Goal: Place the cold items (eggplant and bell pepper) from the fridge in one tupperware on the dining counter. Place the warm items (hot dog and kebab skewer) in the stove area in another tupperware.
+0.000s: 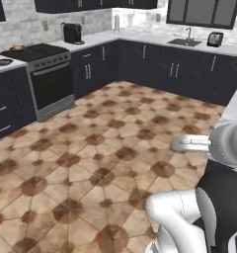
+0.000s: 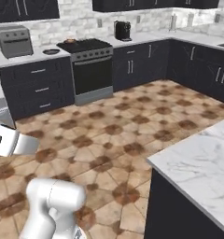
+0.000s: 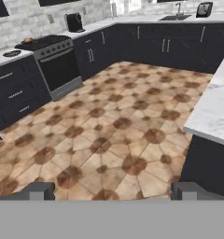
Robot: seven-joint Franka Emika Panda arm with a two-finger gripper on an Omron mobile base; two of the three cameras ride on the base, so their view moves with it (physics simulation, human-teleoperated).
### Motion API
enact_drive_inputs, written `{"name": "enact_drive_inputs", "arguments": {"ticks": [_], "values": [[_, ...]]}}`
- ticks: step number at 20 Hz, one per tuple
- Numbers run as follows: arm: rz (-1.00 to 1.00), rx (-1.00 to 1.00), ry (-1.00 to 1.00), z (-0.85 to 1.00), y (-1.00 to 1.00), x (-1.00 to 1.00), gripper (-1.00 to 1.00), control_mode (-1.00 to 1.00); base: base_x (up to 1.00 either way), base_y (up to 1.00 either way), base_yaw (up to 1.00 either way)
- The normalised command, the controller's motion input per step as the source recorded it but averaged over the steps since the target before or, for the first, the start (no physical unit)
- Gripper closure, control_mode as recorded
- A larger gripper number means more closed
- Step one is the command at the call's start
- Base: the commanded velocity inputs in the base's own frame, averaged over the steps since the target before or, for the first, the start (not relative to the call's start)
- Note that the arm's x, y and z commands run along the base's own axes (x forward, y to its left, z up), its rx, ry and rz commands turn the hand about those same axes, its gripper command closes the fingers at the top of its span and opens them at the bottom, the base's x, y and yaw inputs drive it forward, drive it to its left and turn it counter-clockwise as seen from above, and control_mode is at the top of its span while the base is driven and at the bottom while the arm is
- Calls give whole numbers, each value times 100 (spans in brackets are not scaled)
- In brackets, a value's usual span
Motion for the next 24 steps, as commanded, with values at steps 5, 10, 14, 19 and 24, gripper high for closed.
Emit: {"name": "enact_drive_inputs", "arguments": {"ticks": [5,10,14,19,24], "values": [[0,0,0,0,0,0,-100,100,100,85,-13],[0,0,0,0,0,0,-100,100,100,71,-3],[0,0,0,0,0,0,-100,100,100,31,3],[0,0,0,0,0,0,-100,100,100,-3,23],[0,0,0,0,0,0,-100,100,100,-11,32]]}}
